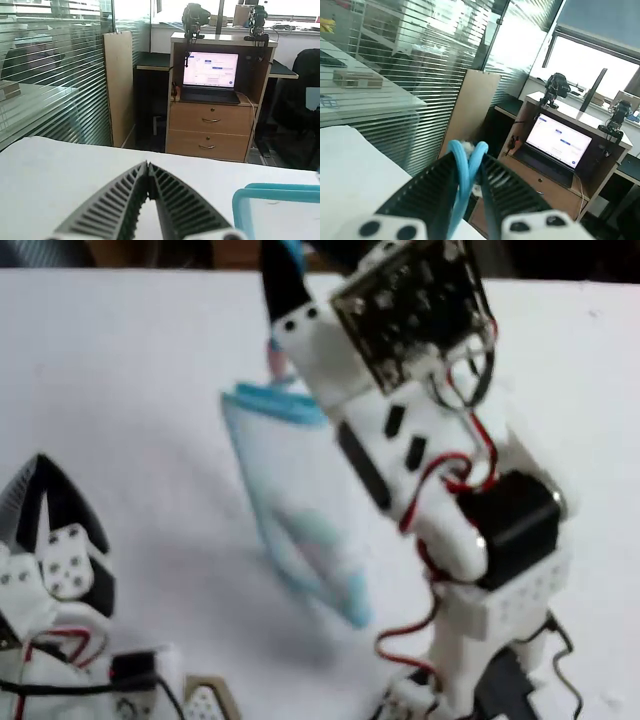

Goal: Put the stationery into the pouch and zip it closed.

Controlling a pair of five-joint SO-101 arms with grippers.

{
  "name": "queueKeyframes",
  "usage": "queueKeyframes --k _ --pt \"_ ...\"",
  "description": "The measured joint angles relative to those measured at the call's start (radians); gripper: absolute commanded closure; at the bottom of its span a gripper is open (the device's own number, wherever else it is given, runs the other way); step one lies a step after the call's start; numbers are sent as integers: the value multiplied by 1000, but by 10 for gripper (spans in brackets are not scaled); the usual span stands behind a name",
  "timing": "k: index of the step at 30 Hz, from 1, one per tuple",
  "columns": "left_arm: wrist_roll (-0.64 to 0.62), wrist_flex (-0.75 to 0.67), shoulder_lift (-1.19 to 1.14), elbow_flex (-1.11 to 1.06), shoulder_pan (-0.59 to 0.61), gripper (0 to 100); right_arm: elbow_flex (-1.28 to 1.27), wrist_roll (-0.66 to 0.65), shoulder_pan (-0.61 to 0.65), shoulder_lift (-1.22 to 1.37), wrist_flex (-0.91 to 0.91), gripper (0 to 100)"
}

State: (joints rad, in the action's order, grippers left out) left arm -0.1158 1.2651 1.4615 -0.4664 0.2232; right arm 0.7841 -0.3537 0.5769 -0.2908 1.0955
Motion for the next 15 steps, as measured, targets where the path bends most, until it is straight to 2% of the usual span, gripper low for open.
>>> queueKeyframes --k 8,12,15 --pt "2 -43 0 -28 -130 828 0 0 11 -123 87 981" --pt "2 -146 0 -109 -252 772 0 0 6 -193 199 981" --pt "54 -166 -2 -143 -362 769 0 0 6 -232 276 981"
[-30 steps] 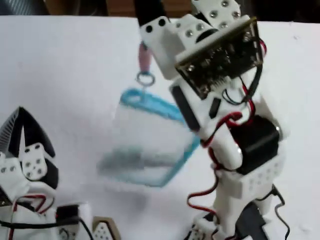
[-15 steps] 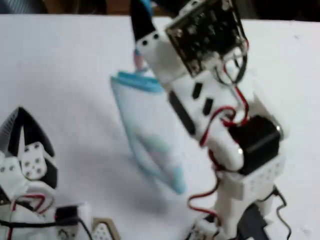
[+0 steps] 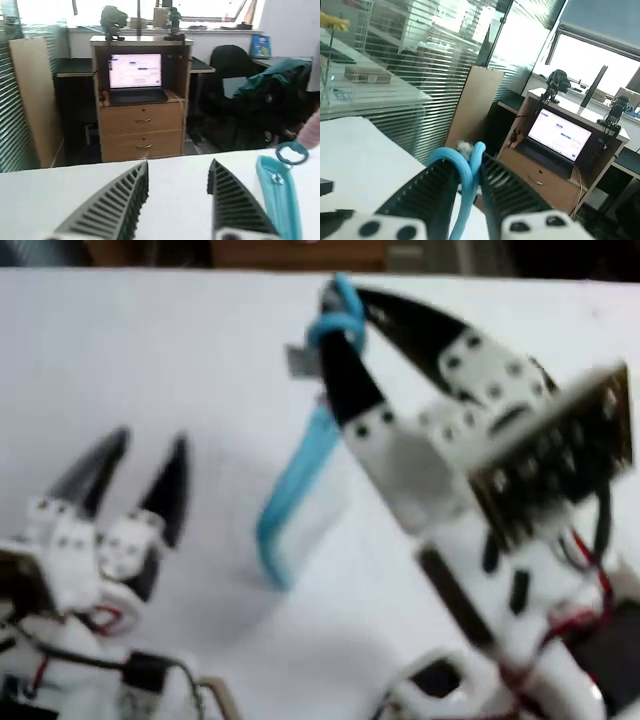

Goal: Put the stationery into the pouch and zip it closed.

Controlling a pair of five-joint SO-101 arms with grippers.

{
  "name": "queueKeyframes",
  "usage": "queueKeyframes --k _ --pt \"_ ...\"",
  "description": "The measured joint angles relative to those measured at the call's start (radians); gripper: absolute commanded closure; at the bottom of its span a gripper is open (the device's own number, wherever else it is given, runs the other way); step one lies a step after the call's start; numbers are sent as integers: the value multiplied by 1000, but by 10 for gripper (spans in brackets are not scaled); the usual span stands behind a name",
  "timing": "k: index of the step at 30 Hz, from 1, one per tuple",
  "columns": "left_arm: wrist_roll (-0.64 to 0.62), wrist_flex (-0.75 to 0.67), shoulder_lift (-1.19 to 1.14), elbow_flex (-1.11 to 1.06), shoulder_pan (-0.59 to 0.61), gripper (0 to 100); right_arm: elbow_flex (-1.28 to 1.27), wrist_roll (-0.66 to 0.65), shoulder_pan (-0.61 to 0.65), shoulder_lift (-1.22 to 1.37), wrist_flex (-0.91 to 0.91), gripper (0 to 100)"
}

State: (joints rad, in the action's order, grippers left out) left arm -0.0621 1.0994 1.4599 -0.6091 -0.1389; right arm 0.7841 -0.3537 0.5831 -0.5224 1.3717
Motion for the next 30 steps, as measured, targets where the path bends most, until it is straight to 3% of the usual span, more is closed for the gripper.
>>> queueKeyframes --k 6,11,18,30 --pt "57 181 0 100 -183 754 -41 0 -106 9 28 981" --pt "57 321 0 209 -232 748 -48 0 -118 23 12 981" --pt "66 431 0 218 -468 750 -49 0 -100 129 -71 981" --pt "92 497 0 219 -512 748 -49 0 -34 270 -184 981"
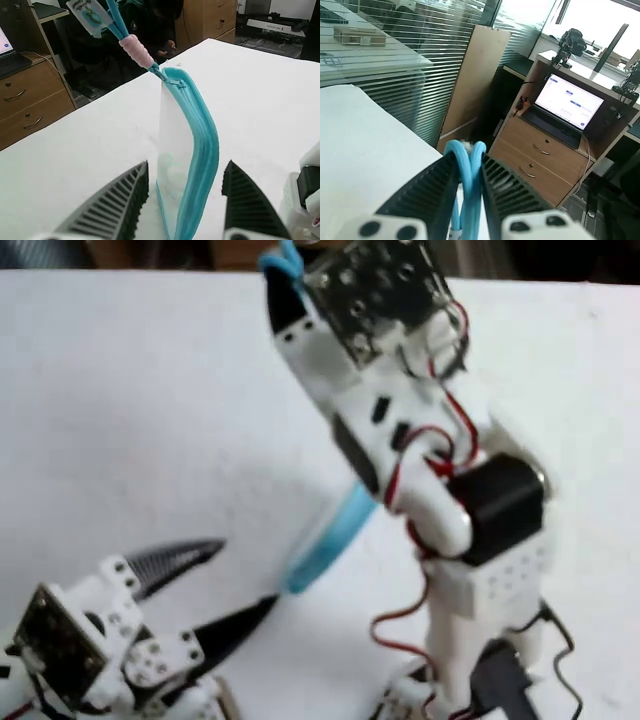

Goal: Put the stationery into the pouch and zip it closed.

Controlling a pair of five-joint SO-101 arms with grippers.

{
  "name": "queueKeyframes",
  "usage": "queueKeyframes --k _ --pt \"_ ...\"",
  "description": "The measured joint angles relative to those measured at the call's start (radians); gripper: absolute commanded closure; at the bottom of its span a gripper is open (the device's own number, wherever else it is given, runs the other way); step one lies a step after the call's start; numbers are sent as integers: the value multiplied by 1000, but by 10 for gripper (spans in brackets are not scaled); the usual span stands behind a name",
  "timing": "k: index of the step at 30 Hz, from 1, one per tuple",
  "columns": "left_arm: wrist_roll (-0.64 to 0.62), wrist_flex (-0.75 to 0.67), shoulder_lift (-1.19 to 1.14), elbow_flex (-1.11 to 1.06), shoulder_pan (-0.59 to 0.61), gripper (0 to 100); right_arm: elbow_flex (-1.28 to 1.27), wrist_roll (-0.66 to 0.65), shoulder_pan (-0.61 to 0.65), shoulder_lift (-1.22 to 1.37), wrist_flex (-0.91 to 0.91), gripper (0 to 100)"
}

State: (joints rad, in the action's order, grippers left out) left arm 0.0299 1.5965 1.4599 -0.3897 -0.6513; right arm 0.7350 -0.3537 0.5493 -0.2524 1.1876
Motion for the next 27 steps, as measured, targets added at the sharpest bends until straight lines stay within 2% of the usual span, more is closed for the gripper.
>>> queueKeyframes --k 3,10,15,22,27 --pt "0 -41 0 -9 -6 748 0 0 12 8 -25 981" --pt "0 -253 0 -224 -26 748 -5 0 9 14 -38 981" --pt "0 -351 0 -302 -58 753 -5 0 9 14 -38 981" --pt "0 -502 0 -390 -60 897 -5 0 9 14 -38 981" --pt "0 -532 0 -394 -3 880 -5 0 9 14 -38 981"
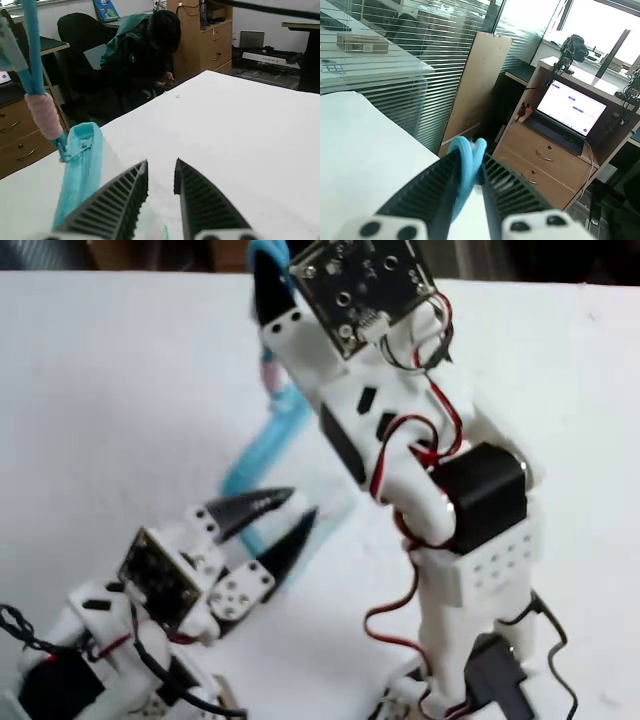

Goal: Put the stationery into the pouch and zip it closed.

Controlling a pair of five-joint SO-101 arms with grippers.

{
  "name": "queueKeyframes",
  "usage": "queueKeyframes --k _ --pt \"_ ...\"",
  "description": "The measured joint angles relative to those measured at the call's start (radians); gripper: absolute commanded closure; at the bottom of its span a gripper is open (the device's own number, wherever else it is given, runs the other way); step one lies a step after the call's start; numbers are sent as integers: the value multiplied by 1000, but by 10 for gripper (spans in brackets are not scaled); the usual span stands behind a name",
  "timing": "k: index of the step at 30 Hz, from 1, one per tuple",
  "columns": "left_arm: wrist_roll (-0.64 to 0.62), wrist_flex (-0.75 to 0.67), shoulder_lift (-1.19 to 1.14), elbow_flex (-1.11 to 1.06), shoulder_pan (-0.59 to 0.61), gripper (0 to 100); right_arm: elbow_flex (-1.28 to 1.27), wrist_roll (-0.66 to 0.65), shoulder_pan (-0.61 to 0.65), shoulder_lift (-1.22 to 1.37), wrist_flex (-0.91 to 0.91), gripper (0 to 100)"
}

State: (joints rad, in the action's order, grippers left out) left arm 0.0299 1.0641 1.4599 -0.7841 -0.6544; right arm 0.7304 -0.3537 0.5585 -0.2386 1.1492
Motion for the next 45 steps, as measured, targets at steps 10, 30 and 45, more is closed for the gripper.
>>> queueKeyframes --k 10,30,45 --pt "-55 146 0 273 302 767 0 0 -44 0 0 981" --pt "-54 144 -2 58 655 699 0 0 -91 -61 3 981" --pt "-114 58 -2 -95 624 699 0 0 -91 -61 9 981"
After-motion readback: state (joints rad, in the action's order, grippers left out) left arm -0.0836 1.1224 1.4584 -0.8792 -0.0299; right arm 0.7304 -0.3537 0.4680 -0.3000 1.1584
